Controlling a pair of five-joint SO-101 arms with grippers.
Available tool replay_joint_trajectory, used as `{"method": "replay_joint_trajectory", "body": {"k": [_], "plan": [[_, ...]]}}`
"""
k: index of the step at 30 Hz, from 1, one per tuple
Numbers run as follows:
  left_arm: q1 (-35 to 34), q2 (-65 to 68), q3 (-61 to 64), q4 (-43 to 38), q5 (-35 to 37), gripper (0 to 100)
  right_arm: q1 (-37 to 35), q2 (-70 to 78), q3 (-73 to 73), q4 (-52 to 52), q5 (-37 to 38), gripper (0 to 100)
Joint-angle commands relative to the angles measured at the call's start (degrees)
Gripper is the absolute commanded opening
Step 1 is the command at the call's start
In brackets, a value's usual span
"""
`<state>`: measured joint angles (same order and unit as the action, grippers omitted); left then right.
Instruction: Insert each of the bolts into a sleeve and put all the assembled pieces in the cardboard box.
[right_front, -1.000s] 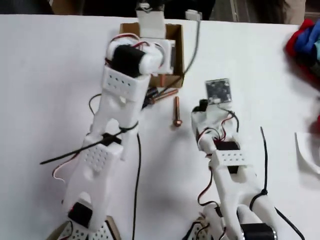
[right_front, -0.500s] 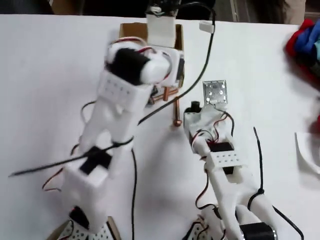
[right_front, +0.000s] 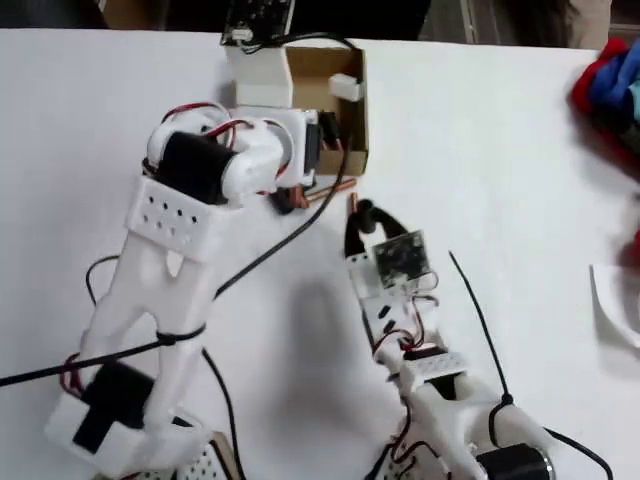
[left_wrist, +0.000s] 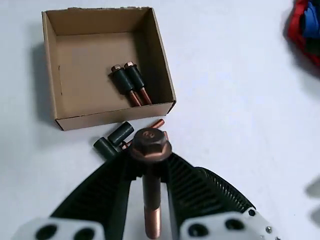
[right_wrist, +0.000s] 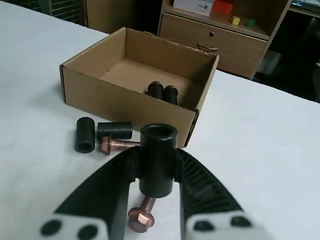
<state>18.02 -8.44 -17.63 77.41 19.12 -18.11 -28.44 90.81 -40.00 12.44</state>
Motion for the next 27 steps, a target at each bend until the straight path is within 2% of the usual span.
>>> {"method": "replay_joint_trajectory", "body": {"k": [1, 8, 10, 12, 14, 17, 24, 27], "plan": [[1.1, -5.9, 6.6, -8.4, -0.1, 2, -0.7, -1.9, -0.1, -1.4, 1.6, 2.0], [1.1, -13.7, 24.4, -27.8, -0.5, 2, -0.6, -1.9, 0.2, -1.7, 1.2, 2.0], [1.5, -17.1, 30.5, -34.0, -0.5, 2, -0.7, -1.9, 0.2, -4.7, 1.0, 2.0], [1.9, -21.1, 36.5, -39.7, -0.5, 2, -0.7, -1.9, 1.5, -10.2, -3.6, 2.0], [2.2, -24.9, 42.7, -45.5, -0.4, 2, -0.5, -1.9, 3.3, -16.0, -11.7, 2.0], [2.3, -28.9, 49.6, -52.4, -0.2, 2, -0.6, -1.9, 4.4, -18.9, -19.3, 1.9], [2.4, -30.6, 51.5, -56.3, -0.4, 2, -0.6, -1.9, 5.0, -22.7, -18.7, 1.9], [3.0, -30.6, 51.5, -60.7, -0.4, 2, -1.1, -1.7, 4.9, -21.8, -18.5, 1.9]]}}
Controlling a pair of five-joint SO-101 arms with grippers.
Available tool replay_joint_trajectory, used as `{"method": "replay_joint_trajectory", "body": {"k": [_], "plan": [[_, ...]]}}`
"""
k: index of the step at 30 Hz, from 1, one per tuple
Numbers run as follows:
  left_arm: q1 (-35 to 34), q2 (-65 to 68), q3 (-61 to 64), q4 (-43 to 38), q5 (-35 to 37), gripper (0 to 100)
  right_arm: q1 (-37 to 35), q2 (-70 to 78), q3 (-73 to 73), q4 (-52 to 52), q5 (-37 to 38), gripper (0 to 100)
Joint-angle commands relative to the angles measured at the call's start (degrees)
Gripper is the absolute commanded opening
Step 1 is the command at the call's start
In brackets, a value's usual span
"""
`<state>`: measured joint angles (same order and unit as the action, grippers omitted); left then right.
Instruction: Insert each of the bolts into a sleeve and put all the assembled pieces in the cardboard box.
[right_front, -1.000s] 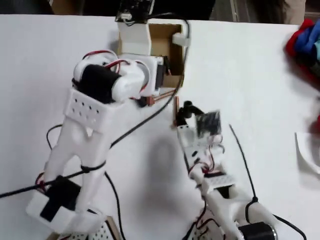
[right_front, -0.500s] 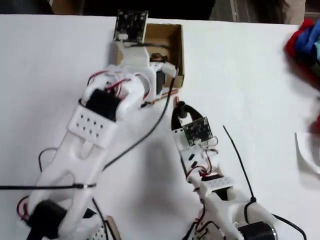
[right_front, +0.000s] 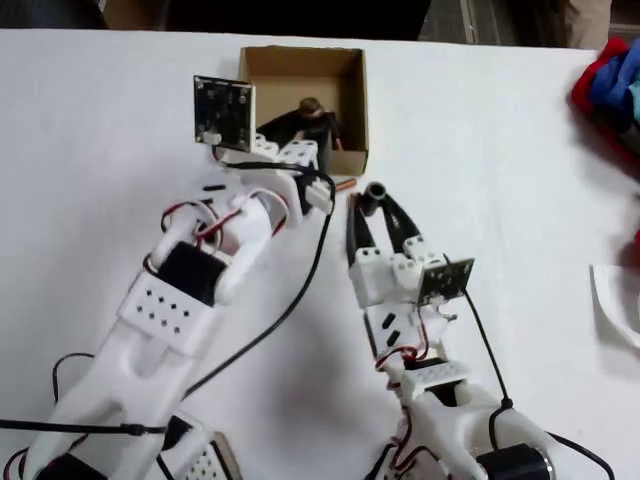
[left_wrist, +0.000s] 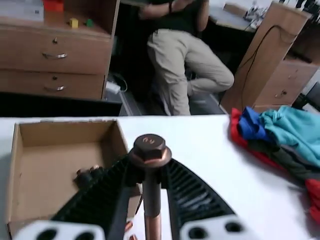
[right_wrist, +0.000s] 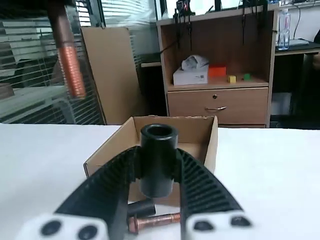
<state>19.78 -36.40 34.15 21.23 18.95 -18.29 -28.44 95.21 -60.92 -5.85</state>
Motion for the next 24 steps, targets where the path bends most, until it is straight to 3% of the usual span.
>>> {"method": "replay_joint_trajectory", "body": {"k": [1, 4, 7, 10, 19, 24], "plan": [[1.8, -2.6, -0.3, -5.8, -0.3, 2, -2.0, -1.3, 0.4, 0.7, 0.4, 1.9], [5.3, -2.5, 0.0, -6.3, -0.6, 2, -5.7, 2.2, -1.6, 4.0, 6.5, 1.9], [8.1, -1.8, 0.6, -6.3, -5.9, 2, -6.0, 8.6, -4.0, 2.1, 8.0, 1.9], [8.8, 1.4, 0.8, -6.3, -10.4, 2, -4.7, 16.0, -5.8, -4.7, 7.9, 1.9], [6.3, 5.6, 1.1, -6.3, -11.3, 2, -3.3, 31.8, -6.4, -30.7, 8.2, 1.9], [6.7, 5.7, 1.1, -6.3, -11.0, 2, -3.5, 34.6, -6.3, -34.1, 8.2, 1.9]]}}
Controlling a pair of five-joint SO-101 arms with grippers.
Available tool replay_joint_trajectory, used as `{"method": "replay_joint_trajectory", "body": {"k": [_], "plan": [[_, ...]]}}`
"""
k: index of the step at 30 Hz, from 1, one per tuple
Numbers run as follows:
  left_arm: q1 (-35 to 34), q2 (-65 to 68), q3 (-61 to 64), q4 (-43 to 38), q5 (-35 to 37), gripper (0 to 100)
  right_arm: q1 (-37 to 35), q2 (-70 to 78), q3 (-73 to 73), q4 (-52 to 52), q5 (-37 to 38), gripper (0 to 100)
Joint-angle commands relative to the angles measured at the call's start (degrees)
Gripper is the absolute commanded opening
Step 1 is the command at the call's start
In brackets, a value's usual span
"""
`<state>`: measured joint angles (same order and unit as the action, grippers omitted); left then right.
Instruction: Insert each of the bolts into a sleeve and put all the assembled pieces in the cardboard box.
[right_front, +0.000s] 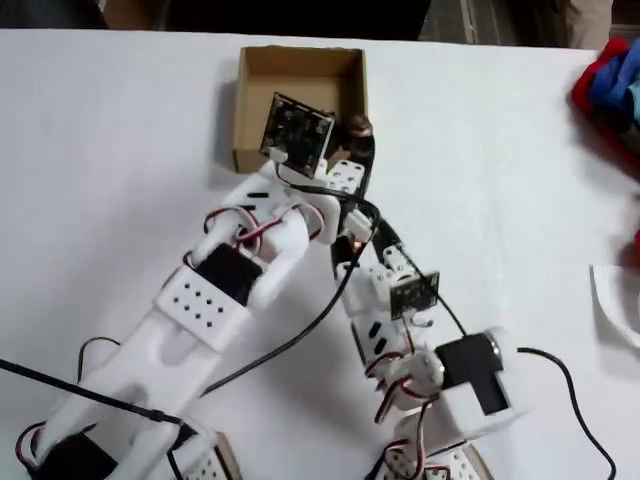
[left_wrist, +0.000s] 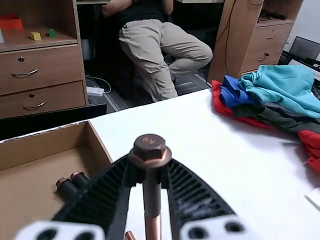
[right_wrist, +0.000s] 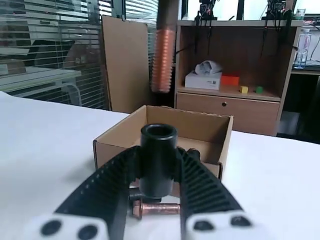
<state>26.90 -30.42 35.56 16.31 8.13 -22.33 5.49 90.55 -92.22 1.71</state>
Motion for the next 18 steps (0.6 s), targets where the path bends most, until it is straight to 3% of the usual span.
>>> {"method": "replay_joint_trajectory", "body": {"k": [1, 18], "plan": [[-0.4, -0.3, -0.1, -1.4, -0.1, 2, 0.6, 0.7, -1.7, -2.8, 0.6, 1.9], [0.2, -0.3, 4.4, -1.8, -0.1, 2, 0.3, 1.2, -1.9, -2.5, 0.6, 1.9]]}}
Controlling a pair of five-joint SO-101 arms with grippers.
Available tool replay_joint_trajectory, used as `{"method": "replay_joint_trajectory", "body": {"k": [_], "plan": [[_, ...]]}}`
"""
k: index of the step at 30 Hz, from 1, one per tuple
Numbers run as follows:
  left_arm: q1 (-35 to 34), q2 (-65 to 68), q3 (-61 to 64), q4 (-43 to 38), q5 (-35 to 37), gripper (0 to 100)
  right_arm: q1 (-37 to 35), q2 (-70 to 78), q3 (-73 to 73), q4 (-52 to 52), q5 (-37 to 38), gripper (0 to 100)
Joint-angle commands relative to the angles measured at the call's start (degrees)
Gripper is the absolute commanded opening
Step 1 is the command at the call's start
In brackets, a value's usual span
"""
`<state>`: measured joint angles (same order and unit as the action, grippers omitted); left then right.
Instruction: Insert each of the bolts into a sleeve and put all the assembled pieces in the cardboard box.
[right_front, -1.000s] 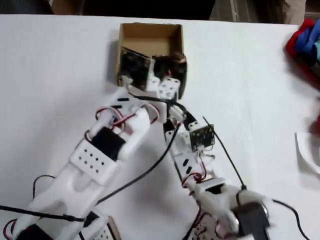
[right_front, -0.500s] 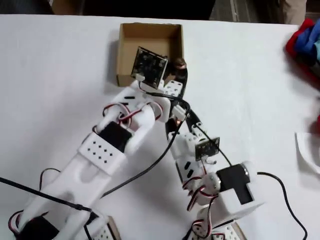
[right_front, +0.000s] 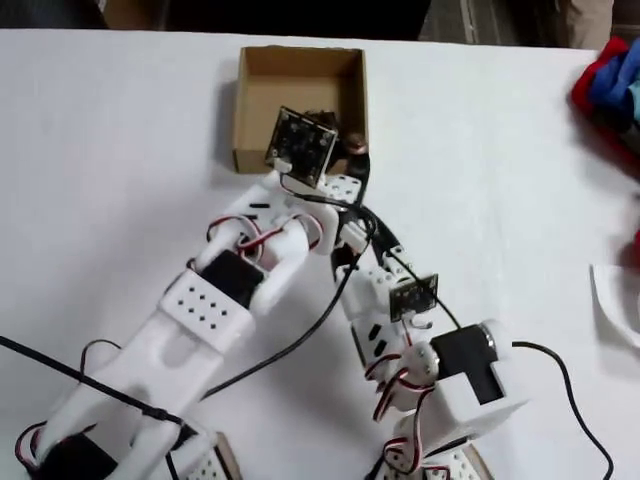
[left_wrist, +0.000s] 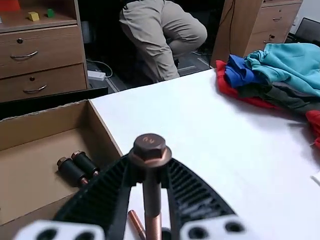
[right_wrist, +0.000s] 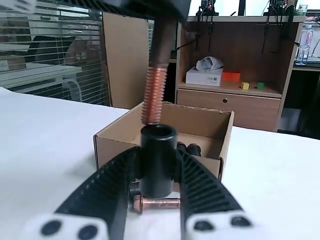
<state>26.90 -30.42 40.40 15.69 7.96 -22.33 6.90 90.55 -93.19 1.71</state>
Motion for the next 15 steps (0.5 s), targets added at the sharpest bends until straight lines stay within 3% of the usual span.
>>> {"method": "replay_joint_trajectory", "body": {"k": [1, 15], "plan": [[0.6, -0.3, -0.5, -1.2, 0.1, 2, 0.3, -0.2, -1.9, -1.5, 0.6, 1.9], [3.0, -0.2, 1.0, -1.2, 0.2, 2, 0.6, -0.2, -1.9, -1.5, 0.6, 1.9]]}}
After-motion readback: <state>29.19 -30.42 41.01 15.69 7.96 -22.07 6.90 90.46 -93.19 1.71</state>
